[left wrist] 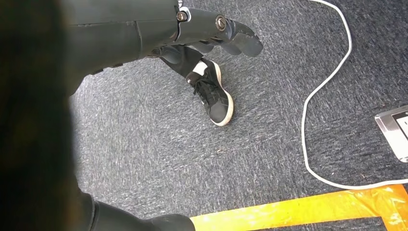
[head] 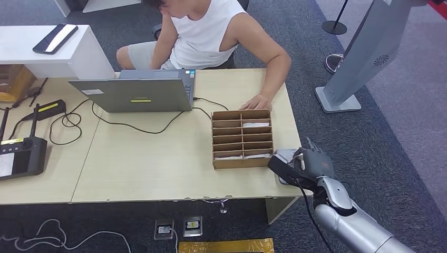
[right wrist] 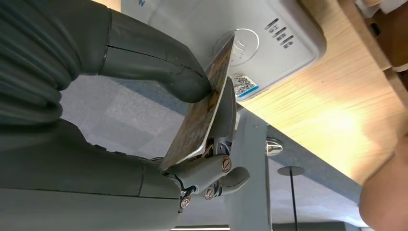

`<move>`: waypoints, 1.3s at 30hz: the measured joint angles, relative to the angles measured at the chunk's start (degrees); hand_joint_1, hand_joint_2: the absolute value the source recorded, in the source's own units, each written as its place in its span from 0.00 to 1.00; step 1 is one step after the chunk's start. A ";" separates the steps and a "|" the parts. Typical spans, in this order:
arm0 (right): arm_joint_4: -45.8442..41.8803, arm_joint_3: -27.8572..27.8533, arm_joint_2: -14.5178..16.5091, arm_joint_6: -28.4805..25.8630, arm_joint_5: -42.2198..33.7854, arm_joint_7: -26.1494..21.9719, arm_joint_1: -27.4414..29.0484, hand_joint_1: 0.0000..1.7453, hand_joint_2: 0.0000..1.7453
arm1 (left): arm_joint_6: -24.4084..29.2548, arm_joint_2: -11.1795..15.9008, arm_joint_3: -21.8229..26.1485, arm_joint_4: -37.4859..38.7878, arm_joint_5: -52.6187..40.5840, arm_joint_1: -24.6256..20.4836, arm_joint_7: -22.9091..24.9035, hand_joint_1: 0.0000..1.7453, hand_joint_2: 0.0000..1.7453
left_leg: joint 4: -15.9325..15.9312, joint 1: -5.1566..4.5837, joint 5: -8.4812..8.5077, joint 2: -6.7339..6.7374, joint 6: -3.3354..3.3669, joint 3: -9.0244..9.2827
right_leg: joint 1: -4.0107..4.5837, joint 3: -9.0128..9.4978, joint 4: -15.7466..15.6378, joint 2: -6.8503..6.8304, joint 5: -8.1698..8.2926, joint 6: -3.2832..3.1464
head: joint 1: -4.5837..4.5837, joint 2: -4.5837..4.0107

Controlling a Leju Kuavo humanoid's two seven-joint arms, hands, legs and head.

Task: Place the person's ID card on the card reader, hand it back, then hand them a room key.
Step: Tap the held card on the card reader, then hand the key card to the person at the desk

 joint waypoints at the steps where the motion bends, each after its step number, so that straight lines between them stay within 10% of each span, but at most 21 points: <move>1: 0.30 0.00 0.20 0.09 -0.01 -0.18 0.00 1.00 1.00 | 0.00 0.00 0.00 0.00 0.00 0.00 0.01 0.00 1.00 | 0.00 0.00 0.00 0.00 0.00 0.01 | 0.00 0.01 0.00 0.00 0.00 0.00 | -0.01 0.00; 25: 3.27 -0.50 2.00 -1.37 2.50 0.92 -0.92 1.00 1.00 | 0.04 0.02 -0.32 -0.31 0.00 0.01 0.48 0.00 1.00 | 0.00 0.00 -0.03 0.25 -0.01 0.29 | 0.03 0.23 0.00 0.22 0.06 -0.08 | 0.01 0.00; 39: -3.58 -1.53 1.51 3.78 7.79 4.63 -16.59 1.00 1.00 | 0.01 0.00 -0.67 -0.31 0.00 -0.28 0.34 0.00 1.00 | 0.00 0.00 -0.03 0.39 -0.01 0.25 | 0.03 0.13 0.02 0.39 0.08 -0.11 | 0.00 0.00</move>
